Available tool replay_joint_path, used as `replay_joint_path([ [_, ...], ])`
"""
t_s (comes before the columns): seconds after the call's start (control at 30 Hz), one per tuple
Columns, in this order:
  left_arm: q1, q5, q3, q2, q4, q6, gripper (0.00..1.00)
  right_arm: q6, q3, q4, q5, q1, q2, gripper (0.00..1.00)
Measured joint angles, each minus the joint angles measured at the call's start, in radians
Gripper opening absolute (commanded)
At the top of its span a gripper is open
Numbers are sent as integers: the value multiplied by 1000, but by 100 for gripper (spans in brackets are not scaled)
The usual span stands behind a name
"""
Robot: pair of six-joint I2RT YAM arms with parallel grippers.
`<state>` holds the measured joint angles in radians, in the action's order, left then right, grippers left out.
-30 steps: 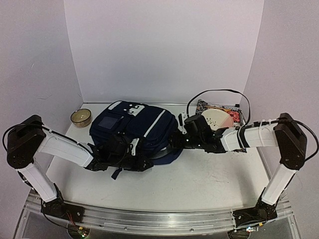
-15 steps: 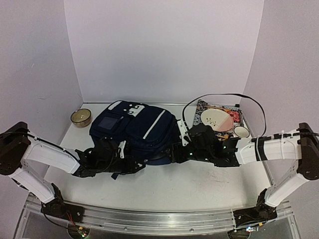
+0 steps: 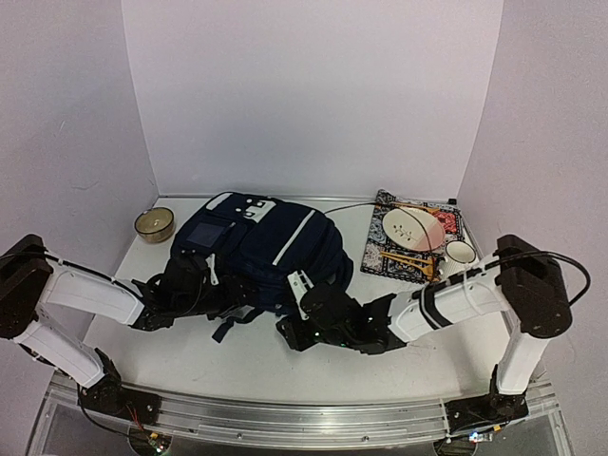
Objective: Pack the student bag
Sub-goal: Adjust the student bag at the center of the board.
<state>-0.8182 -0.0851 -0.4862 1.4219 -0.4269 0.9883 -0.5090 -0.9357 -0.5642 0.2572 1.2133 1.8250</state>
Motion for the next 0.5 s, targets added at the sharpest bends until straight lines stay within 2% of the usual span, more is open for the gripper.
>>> replay_joint_path([
  [0.3,8,9,3,10,-29,30,45,-52,-171,-7,200,49,165,50],
  [0.5,8,9,3,26,-46,34,46,-125,-275,73,309,48,261,46],
])
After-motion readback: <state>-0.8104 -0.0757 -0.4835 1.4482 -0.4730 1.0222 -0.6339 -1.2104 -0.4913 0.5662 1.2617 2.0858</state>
